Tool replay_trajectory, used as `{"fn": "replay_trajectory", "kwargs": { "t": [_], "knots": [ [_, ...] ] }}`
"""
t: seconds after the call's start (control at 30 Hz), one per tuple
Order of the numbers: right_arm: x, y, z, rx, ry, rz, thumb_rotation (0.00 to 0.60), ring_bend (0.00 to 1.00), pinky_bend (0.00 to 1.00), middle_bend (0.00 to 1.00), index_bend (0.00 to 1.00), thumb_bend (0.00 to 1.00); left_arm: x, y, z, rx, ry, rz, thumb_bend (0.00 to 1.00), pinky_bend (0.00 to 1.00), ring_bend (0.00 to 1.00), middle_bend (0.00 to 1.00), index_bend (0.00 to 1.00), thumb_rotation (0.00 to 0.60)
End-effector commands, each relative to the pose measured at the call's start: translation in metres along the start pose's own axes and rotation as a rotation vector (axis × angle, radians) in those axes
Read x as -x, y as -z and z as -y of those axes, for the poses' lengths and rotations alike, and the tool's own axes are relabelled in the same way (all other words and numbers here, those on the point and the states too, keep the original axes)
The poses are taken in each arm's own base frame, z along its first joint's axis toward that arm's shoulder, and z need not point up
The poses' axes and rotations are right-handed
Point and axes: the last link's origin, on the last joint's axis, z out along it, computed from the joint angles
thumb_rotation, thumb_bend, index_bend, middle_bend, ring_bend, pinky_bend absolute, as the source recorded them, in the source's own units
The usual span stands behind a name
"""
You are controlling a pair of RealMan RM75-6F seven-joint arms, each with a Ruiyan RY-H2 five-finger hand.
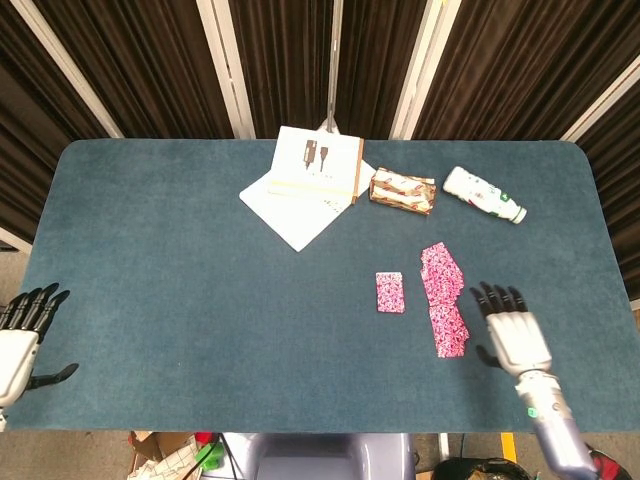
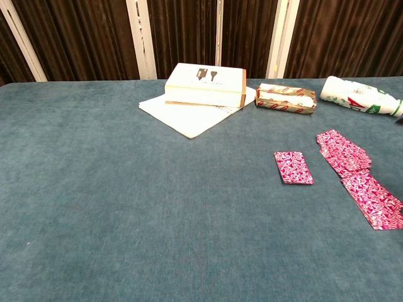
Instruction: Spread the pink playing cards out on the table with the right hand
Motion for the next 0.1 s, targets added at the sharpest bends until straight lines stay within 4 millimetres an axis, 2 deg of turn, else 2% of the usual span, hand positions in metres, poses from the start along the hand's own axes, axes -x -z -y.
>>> {"fn": "replay_trajectory", "kwargs": {
  "t": [0.03, 0.1],
  "knots": [
    [-0.0108, 0.0343, -0.0442, 0.016, 0.016, -0.189, 0.600, 0.00, 0.00, 0.00, 0.00, 0.33, 0.0019, 0.0032, 0.0016, -0.010, -0.040, 0.004, 0.00, 0.00, 0.00, 0.00, 0.00, 0.600],
    [-0.0099, 0.0415, -0.0514, 0.011, 0.010, -0.209, 0.600, 0.00, 0.00, 0.00, 0.00, 0.33, 0.0025, 0.0015, 0.0026, -0.016, -0.043, 0.003, 0.00, 0.00, 0.00, 0.00, 0.00, 0.600]
  ]
}}
